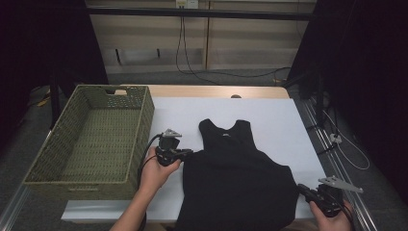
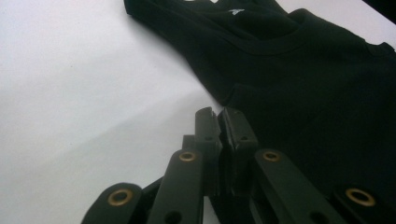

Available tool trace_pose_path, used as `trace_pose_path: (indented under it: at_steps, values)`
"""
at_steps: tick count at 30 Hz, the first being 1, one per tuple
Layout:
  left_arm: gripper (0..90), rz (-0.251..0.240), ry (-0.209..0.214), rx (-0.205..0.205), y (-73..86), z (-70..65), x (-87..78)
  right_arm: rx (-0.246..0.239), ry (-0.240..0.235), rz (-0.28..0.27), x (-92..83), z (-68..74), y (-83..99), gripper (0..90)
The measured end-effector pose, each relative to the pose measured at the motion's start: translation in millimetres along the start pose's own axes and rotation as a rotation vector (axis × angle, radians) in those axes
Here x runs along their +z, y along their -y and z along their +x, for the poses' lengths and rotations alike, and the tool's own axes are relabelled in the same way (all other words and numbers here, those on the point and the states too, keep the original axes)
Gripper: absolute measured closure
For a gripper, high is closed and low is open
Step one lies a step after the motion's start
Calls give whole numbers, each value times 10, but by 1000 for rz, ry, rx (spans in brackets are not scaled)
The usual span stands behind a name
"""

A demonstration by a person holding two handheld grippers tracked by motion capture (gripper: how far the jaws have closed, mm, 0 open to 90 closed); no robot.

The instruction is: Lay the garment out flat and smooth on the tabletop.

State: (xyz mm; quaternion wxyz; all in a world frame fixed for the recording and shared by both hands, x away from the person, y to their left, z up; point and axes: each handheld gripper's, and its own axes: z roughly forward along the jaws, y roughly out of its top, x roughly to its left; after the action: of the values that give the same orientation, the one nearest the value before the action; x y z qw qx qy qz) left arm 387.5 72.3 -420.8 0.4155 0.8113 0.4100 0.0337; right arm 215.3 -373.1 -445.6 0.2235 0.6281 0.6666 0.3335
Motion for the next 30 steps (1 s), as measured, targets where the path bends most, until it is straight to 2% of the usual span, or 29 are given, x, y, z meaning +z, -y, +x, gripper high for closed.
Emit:
trace_pose_path:
  at_steps: [5, 7, 9, 10, 11, 13, 16, 17, 22, 25, 27, 30]
  values:
    - [850, 1, 8, -14, 19, 16, -18, -4, 43, -27, -44, -86, -32, 900]
    - [842, 5, 6, -9, 26, 25, -30, 14, -9, -52, -40, -120, -38, 900]
    - [837, 13, 10, -8, 36, 35, -28, -2, -28, -69, -26, -82, -59, 888]
    - [836, 17, 11, -9, 39, 41, -22, 0, -35, -82, -11, -55, -81, 796]
    - [835, 18, 6, -9, 43, 45, -14, -10, -27, -94, 7, -29, -111, 763]
    - [834, 22, 1, -8, 51, 51, 3, -27, -56, -108, 45, 12, -175, 743]
    - [831, 22, -6, -4, 41, 75, 8, -47, -71, -118, 127, 66, -266, 658]
    - [830, 22, -3, -8, 35, 87, 8, -48, -70, -115, 160, 80, -295, 610]
    - [811, 13, -11, -12, 13, 131, 32, -84, -71, -122, 316, 142, -431, 504]
    - [706, 14, -1, -12, 1, 129, 69, -86, -66, -121, 401, 160, -533, 421]
    - [507, 20, 1, -12, -10, 118, 101, -85, -77, -128, 473, 162, -612, 375]
    - [340, 18, 1, -1, -30, 106, 150, -73, -83, -127, 566, 161, -703, 323]
